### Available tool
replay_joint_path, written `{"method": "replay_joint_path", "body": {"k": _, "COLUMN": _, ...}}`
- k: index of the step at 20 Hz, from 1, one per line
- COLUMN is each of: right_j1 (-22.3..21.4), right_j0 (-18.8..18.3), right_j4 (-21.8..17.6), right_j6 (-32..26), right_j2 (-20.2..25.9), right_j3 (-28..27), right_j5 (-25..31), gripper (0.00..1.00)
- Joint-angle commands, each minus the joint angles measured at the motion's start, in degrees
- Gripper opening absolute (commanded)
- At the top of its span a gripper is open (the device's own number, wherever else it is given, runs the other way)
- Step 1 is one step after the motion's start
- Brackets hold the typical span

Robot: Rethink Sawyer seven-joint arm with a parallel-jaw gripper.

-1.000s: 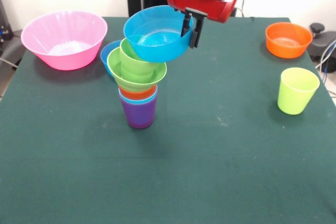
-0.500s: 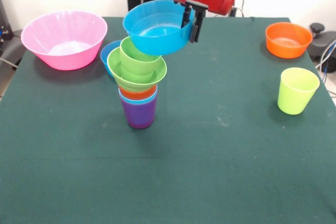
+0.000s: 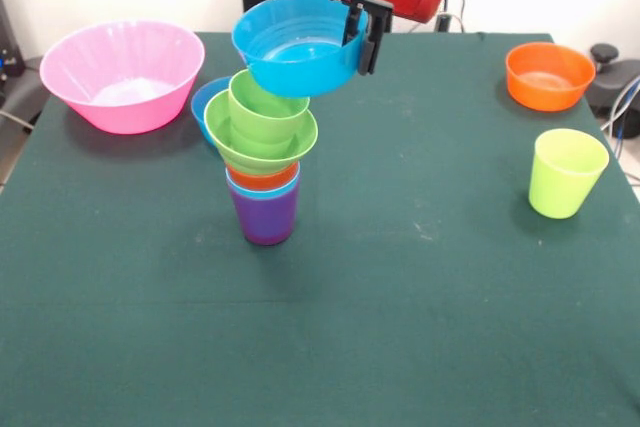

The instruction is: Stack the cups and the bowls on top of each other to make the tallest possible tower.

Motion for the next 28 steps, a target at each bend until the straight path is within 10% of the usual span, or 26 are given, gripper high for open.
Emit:
{"method": "replay_joint_path", "body": {"k": 1, "right_j1": 2.9, "right_j0": -1.1, "right_j4": -3.3, "right_j6": -6.7, "right_j2": 4.0, "right_j3": 0.5, "right_j5": 4.4, "gripper": 0.0}}
{"method": "replay_joint_path", "body": {"k": 28, "right_j1": 3.6, "right_j0": -3.5, "right_j4": -6.4, "right_j6": -6.7, "right_j2": 3.7, "right_j3": 6.8, "right_j5": -8.5, "gripper": 0.0}}
